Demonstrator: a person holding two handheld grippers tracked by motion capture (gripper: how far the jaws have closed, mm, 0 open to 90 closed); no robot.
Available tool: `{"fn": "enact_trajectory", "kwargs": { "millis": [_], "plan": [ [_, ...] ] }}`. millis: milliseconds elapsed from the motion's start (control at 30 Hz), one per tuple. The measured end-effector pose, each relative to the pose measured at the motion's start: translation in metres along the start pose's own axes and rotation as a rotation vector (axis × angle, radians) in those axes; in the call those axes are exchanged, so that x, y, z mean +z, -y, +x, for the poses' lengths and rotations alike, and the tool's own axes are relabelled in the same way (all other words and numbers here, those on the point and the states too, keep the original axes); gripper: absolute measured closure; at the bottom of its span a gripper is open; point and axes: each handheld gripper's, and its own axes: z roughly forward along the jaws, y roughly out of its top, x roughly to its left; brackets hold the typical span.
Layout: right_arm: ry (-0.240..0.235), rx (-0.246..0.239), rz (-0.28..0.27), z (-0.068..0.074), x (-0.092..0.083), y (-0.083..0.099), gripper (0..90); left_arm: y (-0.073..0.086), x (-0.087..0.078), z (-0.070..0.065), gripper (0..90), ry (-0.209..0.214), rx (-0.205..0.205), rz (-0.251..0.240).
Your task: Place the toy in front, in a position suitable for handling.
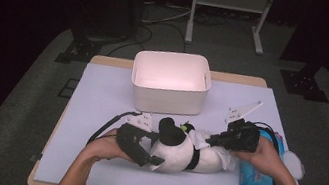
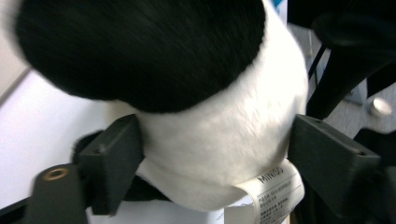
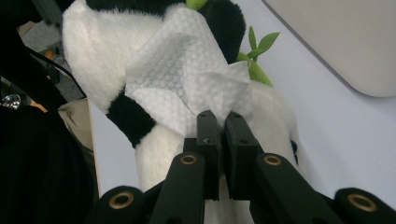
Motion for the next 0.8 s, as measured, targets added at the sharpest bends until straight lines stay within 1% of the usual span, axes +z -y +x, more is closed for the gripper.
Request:
{"fn": "enact_trajectory", "kwargs": {
  "millis": [67,167,233,300,367,467,500,567,633,733,800],
  "plan": [
    [0.001,-0.003,-0.004,0.001,0.0,0.0,85.0,-0.001,0.002,0.0,13.6,-0.008,-0.002,0.005],
    [0.001,0.001,-0.006,0.002,0.001,0.0,84.9,-0.002,0.005,0.0,13.8,-0.025,0.006,0.007],
    [-0.012,-0.006,-0.018,0.003,0.002,0.0,84.8,-0.002,0.005,0.001,19.8,-0.031,0.014,0.003],
    [-0.013,-0.007,-0.029,0.004,0.002,-0.001,84.7,-0.002,0.003,0.002,24.1,-0.042,0.009,-0.016],
    [-0.017,-0.007,-0.061,0.005,0.001,-0.002,84.6,-0.003,0.002,0.001,29.1,-0.051,0.029,-0.026],
    [-0.038,-0.015,-0.088,0.007,0.002,-0.008,84.6,-0.007,0.0,-0.001,31.7,-0.057,0.04,-0.036],
    [-0.048,-0.026,-0.087,0.009,0.003,-0.011,84.6,-0.008,0.0,-0.002,31.8,-0.058,0.045,-0.037],
    [-0.038,-0.053,-0.059,0.013,0.009,-0.017,84.5,-0.01,0.0,-0.003,32.1,-0.065,0.056,-0.027],
    [-0.036,-0.066,-0.048,0.015,0.011,-0.019,84.5,-0.009,-0.001,-0.003,32.2,-0.067,0.054,-0.023],
    [-0.03,-0.07,-0.039,0.015,0.008,-0.017,84.5,-0.006,-0.001,-0.001,32.4,-0.064,0.047,-0.038],
    [-0.024,-0.071,-0.031,0.014,0.003,-0.015,84.4,-0.006,-0.002,-0.001,32.5,-0.066,0.046,-0.039]
  ]
}}
